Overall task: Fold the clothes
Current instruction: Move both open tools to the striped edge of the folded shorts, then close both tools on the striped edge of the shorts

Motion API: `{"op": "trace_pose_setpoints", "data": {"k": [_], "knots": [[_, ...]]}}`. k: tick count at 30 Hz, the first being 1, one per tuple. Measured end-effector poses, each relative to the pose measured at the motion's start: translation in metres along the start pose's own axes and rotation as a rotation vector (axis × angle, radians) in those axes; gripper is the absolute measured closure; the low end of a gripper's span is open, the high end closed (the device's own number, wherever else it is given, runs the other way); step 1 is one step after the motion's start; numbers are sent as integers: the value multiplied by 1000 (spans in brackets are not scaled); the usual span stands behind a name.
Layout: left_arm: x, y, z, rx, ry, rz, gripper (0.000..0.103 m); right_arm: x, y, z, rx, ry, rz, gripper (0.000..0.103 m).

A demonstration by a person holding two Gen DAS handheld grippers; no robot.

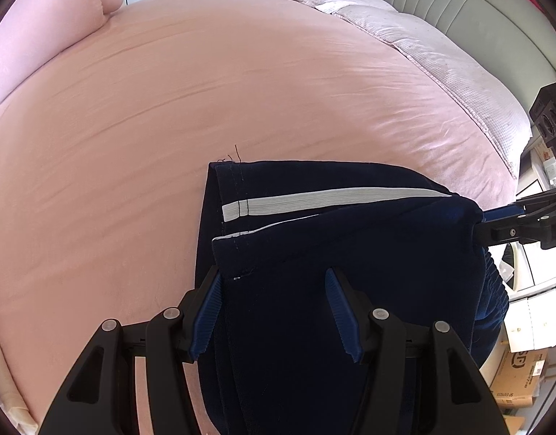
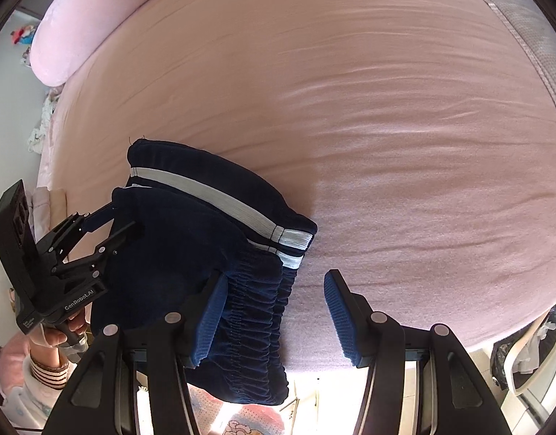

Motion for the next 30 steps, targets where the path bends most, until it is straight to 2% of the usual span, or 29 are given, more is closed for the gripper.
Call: {"op": "trace_pose_setpoints", "data": {"k": [11, 18, 19, 20, 27, 28, 29, 30], "knots": [[4, -6, 5, -6, 43, 81, 49, -4, 4, 4, -27, -90, -74, 48], [0, -5, -5, -7, 29, 59, 49, 1, 10, 15, -15, -176, -92, 49], [6, -9, -8, -7, 28, 53, 49, 3, 10, 12, -11, -176, -94, 50], [12, -13, -9, -8, 27, 49, 49, 3, 10, 10, -8, -167, -96, 60], [29, -7, 1, -49, 52, 65, 49, 10, 11, -3, -20, -110, -107, 74], [30, -6, 4, -59, 62, 64, 53, 10, 12, -2, -22, -105, -102, 75], [31, -5, 7, -69, 72, 64, 67, 10, 13, -1, -25, -99, -96, 76], [32, -4, 10, -78, 80, 62, 75, 11, 13, -1, -27, -93, -91, 77]]}}
Point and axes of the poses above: each gripper's, at about its wrist camera, not at the fingertips, and z roughly against the way its jaws point, x to its left, y to its underside, the point moved 2 cm from there along -z, roughly the way its jaws point, and after that the axes turned 6 degrees about y, right-handed, at the moved point
